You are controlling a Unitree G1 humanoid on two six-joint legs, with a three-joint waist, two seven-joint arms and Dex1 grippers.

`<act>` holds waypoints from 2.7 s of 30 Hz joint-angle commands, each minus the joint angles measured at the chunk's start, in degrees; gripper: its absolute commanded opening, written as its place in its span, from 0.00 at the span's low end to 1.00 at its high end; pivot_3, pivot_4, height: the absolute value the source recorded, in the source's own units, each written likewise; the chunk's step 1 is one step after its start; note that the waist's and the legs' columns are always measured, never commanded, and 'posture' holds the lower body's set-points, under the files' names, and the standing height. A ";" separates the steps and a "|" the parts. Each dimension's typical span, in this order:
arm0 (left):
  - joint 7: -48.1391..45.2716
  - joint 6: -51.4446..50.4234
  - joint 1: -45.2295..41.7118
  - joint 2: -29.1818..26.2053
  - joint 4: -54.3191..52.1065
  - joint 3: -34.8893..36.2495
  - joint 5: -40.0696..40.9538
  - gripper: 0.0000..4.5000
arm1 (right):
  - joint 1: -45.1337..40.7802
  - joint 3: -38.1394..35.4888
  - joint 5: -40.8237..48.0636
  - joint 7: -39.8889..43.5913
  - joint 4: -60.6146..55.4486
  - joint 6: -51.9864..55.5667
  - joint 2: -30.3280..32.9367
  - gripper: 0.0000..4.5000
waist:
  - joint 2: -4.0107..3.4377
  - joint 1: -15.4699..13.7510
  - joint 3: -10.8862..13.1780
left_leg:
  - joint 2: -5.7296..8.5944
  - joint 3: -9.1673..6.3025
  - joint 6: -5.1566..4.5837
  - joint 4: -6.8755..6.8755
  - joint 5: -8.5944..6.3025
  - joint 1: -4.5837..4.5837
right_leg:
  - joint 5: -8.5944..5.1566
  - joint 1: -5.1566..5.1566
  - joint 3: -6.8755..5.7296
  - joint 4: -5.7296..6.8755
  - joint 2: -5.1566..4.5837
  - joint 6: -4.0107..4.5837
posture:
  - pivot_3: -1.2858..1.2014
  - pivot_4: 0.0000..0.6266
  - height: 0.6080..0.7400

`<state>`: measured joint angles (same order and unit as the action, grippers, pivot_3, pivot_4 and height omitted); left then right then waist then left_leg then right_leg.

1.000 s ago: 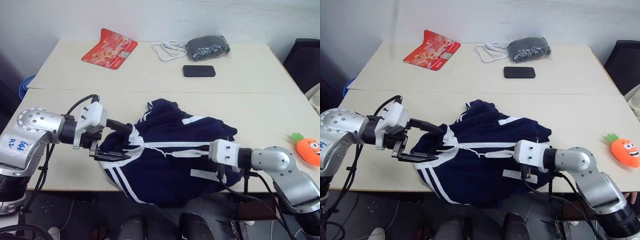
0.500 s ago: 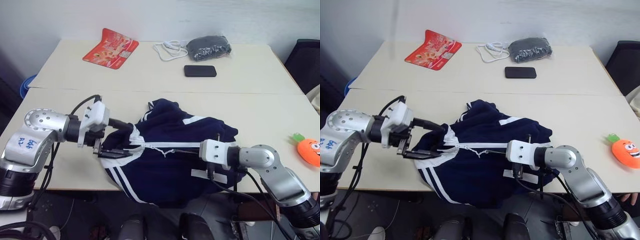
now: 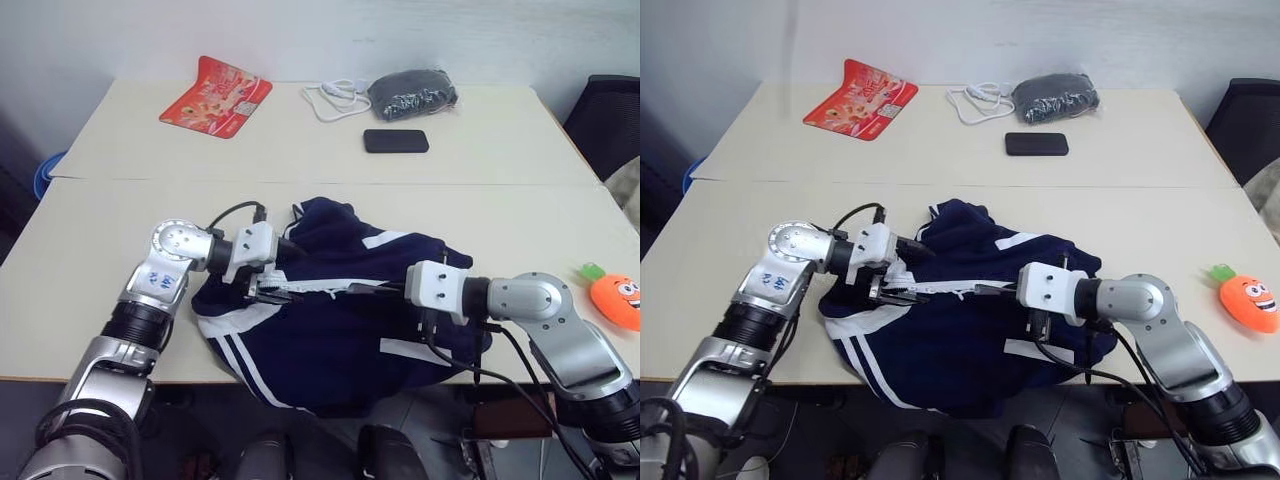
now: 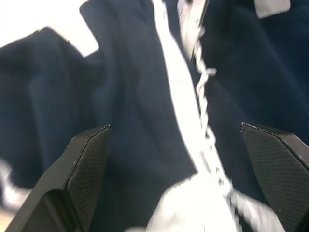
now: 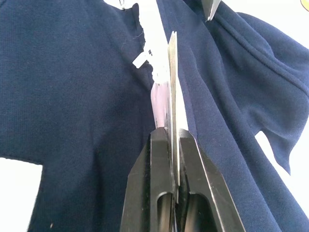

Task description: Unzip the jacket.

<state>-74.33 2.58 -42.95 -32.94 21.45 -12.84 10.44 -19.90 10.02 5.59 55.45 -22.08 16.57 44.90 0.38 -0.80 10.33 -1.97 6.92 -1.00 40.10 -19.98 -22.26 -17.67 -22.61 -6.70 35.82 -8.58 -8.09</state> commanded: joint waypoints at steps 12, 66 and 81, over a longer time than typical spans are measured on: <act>7.28 13.25 0.58 2.56 13.31 -2.05 -11.12 1.00 | -0.36 -5.15 -0.36 -1.87 -2.04 1.22 2.59 0.02 | 0.02 -0.62 -0.02 | 0.01 -0.02 -0.02 0.04 0.01 0.01 | 0.00 0.04 -0.01 0.00 -0.02 0.00 | 0.52 0.24 1.00; 4.32 15.08 -0.80 4.81 15.88 -1.34 -10.18 1.00 | -3.24 8.18 -4.52 -17.92 -13.81 25.40 -7.87 0.59 | 0.15 -0.59 -0.17 | 0.08 -0.19 -0.05 0.07 0.04 -0.03 | 0.02 0.10 -0.17 0.03 -0.12 -0.03 | 0.52 0.24 1.00; 2.68 15.48 -0.03 4.78 15.65 -2.02 -10.38 1.00 | -0.54 13.80 -8.24 -22.94 -20.54 38.16 -10.20 0.59 | 0.15 -0.38 -0.17 | 0.08 -0.18 -0.06 0.02 0.04 -0.03 | 0.02 0.08 -0.17 0.00 -0.12 -0.03 | 0.52 0.24 1.00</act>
<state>-70.54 17.78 -44.32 -28.13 36.92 -13.03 1.71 -20.81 23.55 -2.31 33.04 -39.37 53.97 34.77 0.53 -1.18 10.15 -1.89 6.74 -1.06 40.12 -19.94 -22.29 -17.65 -22.54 -6.87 35.82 -8.70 -8.12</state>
